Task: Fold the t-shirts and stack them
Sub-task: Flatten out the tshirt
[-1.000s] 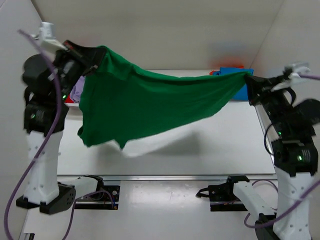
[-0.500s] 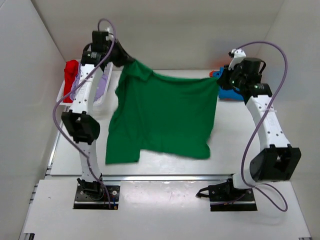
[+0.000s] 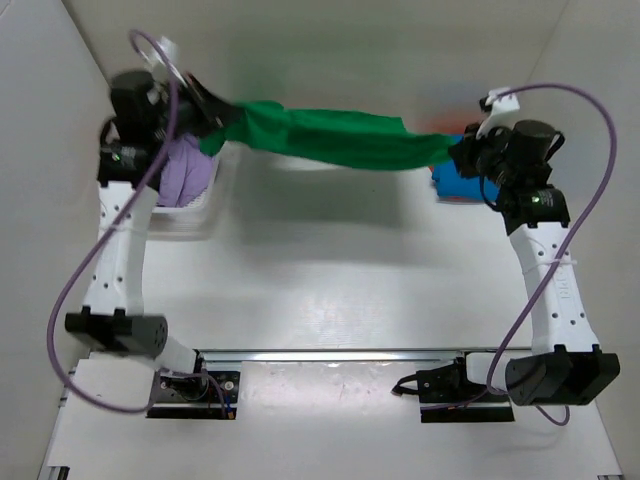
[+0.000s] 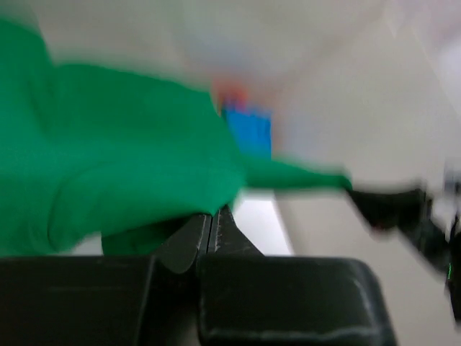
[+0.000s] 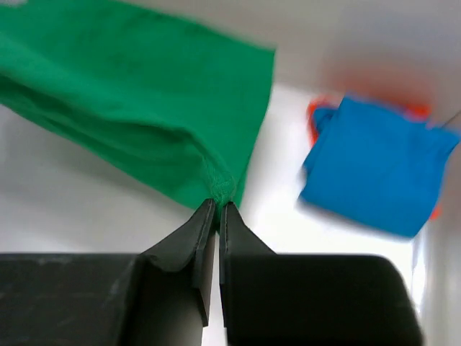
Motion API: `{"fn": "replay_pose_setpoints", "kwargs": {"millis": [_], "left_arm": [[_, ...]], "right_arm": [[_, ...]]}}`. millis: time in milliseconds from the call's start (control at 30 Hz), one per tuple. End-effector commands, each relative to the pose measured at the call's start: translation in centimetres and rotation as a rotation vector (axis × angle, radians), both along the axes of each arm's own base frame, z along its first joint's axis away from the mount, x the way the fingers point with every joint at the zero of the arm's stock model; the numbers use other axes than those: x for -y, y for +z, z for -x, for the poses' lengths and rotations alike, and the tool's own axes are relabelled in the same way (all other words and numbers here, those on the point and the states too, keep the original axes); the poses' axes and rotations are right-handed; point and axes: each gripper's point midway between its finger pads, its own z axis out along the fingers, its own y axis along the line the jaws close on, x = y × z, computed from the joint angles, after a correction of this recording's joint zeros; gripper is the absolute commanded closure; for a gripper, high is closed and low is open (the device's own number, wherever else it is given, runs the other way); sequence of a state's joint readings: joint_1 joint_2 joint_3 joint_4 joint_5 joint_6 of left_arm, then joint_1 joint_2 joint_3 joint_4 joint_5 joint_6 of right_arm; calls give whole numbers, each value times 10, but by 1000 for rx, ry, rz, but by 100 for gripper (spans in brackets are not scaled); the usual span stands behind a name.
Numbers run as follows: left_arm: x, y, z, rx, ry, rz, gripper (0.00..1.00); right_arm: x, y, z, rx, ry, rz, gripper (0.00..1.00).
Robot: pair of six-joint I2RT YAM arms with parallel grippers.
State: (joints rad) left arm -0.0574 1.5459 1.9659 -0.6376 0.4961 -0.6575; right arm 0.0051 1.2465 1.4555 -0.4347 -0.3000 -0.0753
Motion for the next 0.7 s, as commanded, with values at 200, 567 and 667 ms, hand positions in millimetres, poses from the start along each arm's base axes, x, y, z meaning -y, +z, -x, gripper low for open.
{"fn": "replay_pose_setpoints", "kwargs": {"millis": [200,567,667], "left_arm": [[24,-307,132,-578,-104,-89,84],[14,-370,201,-734,-117,-125,25],[-1,-382,205,-750,-60,-186,25]], "right_arm": [[17,-196,71,-545,-54,-64,100],[17,-282,130,-894,-120,-143,100],[13,-281,127,-880,-121,-171,100]]}}
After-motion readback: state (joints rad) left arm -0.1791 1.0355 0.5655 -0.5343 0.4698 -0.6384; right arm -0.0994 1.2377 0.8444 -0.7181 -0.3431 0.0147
